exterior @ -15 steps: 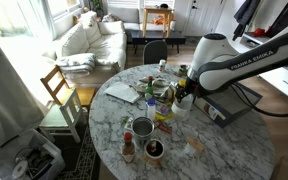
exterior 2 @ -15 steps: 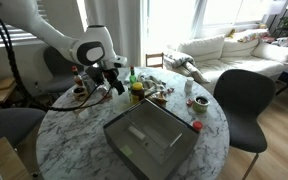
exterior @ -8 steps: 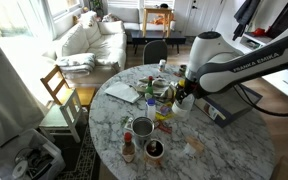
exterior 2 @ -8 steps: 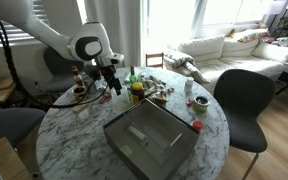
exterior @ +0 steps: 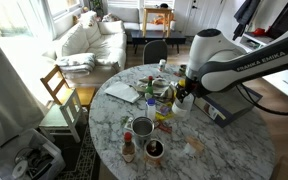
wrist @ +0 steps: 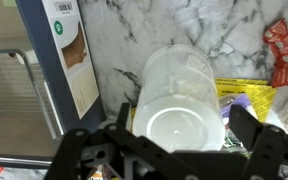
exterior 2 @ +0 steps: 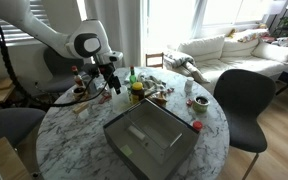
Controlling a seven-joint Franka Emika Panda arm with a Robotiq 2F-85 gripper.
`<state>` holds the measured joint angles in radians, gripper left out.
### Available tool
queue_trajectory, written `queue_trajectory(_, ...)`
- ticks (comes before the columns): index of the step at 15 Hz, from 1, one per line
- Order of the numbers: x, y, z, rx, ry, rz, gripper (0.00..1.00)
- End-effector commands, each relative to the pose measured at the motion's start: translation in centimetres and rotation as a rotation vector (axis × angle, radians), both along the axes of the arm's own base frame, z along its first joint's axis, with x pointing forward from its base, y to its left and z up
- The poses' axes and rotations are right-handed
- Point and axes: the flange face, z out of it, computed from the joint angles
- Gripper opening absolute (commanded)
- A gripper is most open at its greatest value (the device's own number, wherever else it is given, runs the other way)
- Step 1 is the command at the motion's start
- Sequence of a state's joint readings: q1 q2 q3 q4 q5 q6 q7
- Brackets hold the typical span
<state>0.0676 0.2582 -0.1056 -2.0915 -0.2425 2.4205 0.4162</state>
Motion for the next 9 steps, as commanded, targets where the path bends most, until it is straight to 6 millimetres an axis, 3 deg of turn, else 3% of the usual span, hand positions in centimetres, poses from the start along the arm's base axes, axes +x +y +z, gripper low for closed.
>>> queue_trajectory(1,0.1,-0.8,0.0,0.002,-0.009,-0.007,1.0)
queue_trajectory(9,1.2,-2.5,-1.4,0.097,-0.065,-0.006,1.0)
